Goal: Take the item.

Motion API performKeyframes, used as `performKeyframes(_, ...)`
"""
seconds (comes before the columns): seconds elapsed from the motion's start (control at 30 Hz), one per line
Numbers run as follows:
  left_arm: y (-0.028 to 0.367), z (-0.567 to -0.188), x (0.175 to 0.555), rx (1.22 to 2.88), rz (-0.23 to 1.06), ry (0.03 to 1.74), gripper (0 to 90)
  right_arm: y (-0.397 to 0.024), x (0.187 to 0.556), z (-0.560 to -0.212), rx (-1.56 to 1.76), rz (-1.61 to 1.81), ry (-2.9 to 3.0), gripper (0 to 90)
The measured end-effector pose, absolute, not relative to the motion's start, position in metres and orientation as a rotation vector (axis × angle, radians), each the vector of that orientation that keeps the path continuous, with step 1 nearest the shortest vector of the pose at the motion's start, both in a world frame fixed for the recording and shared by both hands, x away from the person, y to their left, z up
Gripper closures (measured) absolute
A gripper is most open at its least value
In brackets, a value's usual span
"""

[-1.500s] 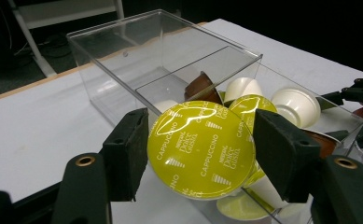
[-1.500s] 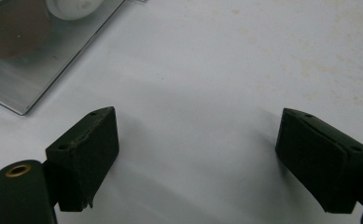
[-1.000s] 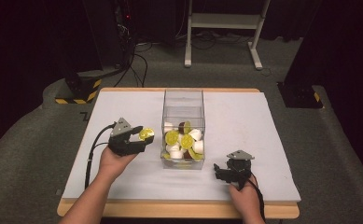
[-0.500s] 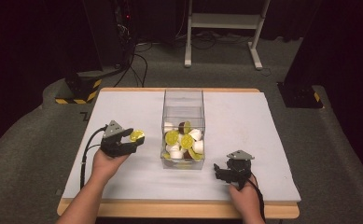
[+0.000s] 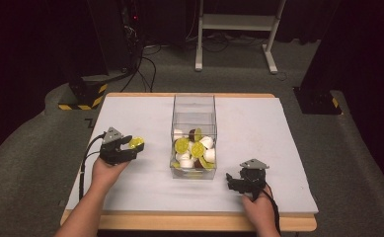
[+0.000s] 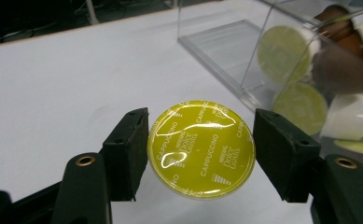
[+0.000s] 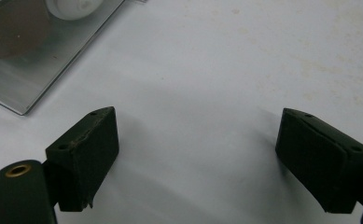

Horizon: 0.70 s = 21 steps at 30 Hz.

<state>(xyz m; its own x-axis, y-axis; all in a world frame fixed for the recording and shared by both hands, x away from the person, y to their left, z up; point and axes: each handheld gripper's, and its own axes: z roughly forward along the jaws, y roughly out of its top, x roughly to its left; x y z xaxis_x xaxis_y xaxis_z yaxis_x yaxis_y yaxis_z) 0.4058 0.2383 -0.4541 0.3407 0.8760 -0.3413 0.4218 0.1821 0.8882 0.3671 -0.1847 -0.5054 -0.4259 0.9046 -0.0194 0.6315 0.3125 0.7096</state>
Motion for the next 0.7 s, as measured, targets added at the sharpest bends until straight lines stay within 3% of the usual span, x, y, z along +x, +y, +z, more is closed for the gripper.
performKeyframes(0.7, 0.233, -0.489, 0.436, 1.472, 0.541, 1.336, 37.7, -0.185, 0.367, -0.505, 1.365, 0.888, 2.168, 13.3)
